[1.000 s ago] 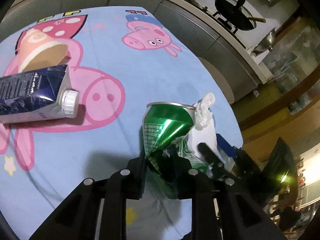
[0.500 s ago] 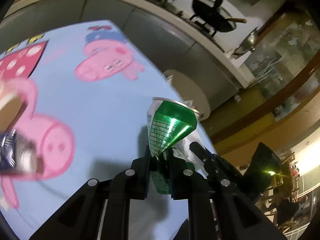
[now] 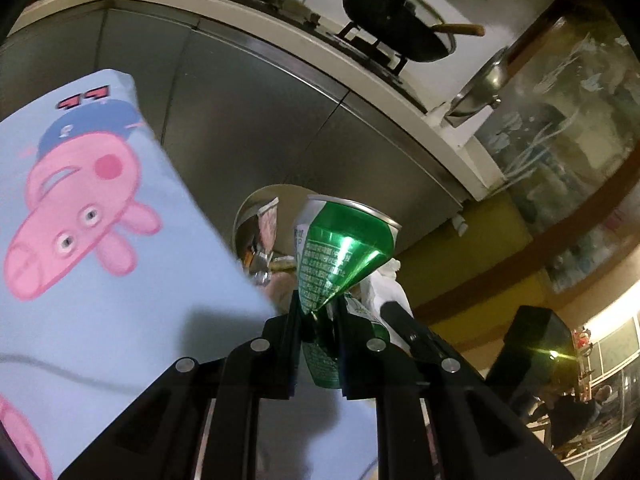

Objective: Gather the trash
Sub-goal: 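Carry the green can and white tissue to the beige bin and open both tools, then move both tools back over the table toward the carton and cup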

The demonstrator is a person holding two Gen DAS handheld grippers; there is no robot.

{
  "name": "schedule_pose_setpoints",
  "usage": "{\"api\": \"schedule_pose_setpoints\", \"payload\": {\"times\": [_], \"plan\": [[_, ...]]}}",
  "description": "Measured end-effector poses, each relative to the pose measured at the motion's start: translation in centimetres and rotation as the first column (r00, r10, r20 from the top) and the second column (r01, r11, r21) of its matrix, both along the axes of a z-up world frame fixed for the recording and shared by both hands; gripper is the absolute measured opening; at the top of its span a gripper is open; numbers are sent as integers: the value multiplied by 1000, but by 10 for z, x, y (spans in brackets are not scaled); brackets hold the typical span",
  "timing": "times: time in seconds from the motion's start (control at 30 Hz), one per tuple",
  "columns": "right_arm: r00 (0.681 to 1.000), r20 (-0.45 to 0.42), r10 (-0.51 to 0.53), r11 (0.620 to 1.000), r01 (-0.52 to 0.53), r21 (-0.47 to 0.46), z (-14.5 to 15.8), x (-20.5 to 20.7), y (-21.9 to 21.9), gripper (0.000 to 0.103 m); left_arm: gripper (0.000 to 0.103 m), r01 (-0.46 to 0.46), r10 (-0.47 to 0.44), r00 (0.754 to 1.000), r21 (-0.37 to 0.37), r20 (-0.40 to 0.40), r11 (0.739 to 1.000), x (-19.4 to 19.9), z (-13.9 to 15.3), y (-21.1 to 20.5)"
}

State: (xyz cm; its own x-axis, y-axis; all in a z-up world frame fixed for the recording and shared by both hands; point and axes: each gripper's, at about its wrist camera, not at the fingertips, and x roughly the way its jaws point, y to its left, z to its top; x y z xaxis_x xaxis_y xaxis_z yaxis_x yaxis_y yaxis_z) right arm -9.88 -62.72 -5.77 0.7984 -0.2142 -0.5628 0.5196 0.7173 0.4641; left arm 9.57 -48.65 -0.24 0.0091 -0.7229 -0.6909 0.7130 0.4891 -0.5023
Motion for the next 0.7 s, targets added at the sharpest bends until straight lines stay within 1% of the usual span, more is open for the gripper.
{"api": "schedule_pose_setpoints", "payload": {"times": [0.1, 0.2, 0.3, 0.33, 0.37, 0.4, 0.5, 0.63, 0.7], "plan": [[1000, -15, -5, 1000, 5, 11, -6, 8, -14, 3, 15, -7, 7, 1000, 9, 8, 1000, 10, -11, -23], [999, -34, -6, 1000, 6, 15, -12, 19, -24, 3, 15, -16, 15, 1000, 35, 19, 999, 17, -23, -44], [998, -56, -16, 1000, 17, 15, -17, 27, -30, 7, 16, -51, 49, 998, 68, 32, 996, 26, -35, -57], [998, -65, -19, 1000, 20, 22, -19, 29, -32, 18, 24, -68, 66, 998, 85, 22, 994, 30, -41, -60], [997, -68, -23, 999, 26, 33, -21, 31, -34, 40, 30, -78, 77, 997, 96, 10, 992, 32, -45, -62], [997, -57, -42, 998, 44, 32, -21, 29, -34, 47, 33, -86, 87, 996, 105, 0, 991, 34, -48, -62], [998, -28, -58, 998, 58, 10, -19, 22, -27, 48, 33, -83, 84, 996, 99, -6, 992, 34, -49, -58], [998, 3, -67, 997, 67, 24, -18, 9, -14, 48, 33, -65, 62, 997, 88, 34, 994, 22, -40, -42], [998, 21, -67, 997, 66, 38, -17, 2, -6, 48, 33, -68, 63, 996, 80, 67, 994, 15, -34, -32]]}}
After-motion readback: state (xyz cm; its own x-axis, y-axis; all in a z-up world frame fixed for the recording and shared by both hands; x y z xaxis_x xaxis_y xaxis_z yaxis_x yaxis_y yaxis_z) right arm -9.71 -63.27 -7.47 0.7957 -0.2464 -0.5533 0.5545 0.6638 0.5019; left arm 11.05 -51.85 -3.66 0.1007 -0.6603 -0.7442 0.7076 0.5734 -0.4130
